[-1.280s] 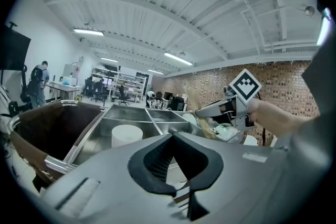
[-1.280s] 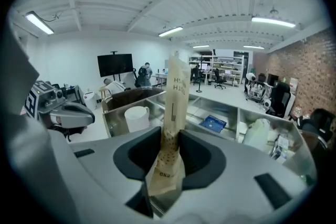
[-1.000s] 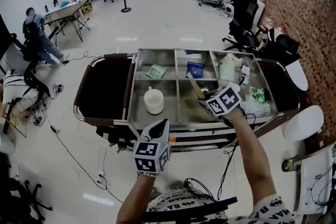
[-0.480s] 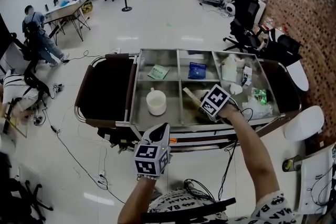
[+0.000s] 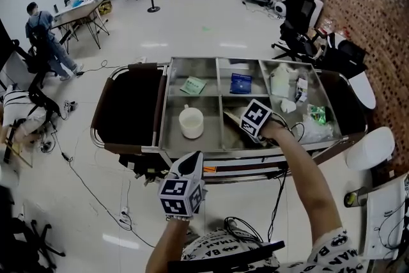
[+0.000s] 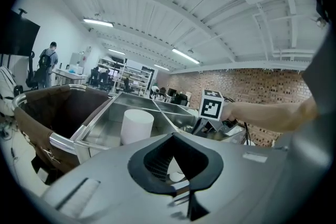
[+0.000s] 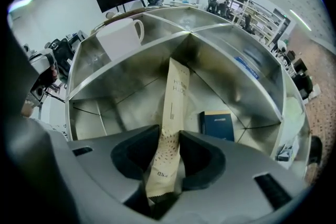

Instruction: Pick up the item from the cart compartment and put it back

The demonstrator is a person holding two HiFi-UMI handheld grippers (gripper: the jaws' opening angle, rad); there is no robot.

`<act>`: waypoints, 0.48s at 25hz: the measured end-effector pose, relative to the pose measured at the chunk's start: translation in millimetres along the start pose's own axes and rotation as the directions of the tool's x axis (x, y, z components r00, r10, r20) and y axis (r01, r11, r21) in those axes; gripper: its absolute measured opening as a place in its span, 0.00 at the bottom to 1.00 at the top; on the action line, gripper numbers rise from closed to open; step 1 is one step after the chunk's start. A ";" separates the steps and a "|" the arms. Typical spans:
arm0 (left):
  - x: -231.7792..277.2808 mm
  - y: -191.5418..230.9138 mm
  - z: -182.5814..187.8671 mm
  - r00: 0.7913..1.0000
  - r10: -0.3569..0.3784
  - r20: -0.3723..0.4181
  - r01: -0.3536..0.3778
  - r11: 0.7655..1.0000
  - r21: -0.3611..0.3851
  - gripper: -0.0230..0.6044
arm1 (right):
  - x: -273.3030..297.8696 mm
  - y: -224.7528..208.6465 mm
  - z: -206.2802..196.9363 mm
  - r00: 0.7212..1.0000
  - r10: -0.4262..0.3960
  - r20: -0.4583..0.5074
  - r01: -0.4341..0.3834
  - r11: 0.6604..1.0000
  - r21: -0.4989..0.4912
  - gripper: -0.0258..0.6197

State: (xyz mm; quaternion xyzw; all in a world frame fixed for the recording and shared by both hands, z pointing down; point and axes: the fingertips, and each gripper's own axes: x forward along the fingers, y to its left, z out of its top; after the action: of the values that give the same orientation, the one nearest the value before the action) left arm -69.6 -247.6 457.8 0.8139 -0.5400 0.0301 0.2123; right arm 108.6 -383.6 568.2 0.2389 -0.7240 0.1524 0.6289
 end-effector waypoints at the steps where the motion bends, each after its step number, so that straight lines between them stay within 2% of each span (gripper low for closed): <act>1: -0.5 -0.1 -0.7 1.000 -0.001 0.000 0.001 1.000 -0.004 0.03 | 0.9 -0.2 -0.3 1.000 -0.004 -0.009 0.004 1.000 -0.001 0.25; 6: -3.0 -1.6 -5.5 1.000 -0.005 -0.004 0.005 1.000 -0.008 0.03 | 3.0 2.4 -0.4 0.999 -0.030 -0.019 0.030 0.999 -0.033 0.26; 8: -4.3 -0.8 -6.3 1.000 -0.004 -0.004 0.004 1.000 -0.008 0.03 | 2.7 5.1 2.7 1.000 -0.016 -0.001 0.016 0.999 -0.031 0.35; 12: -6.4 0.5 -7.5 1.000 -0.002 -0.003 0.002 1.000 -0.008 0.03 | -8.4 4.8 13.4 0.998 -0.021 0.063 0.022 1.000 -0.020 0.35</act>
State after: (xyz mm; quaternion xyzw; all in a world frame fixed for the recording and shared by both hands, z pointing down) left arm -71.4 -239.3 462.9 0.8136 -0.5389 0.0289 0.2161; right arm 95.6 -385.3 558.1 0.2450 -0.7424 0.1304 0.6098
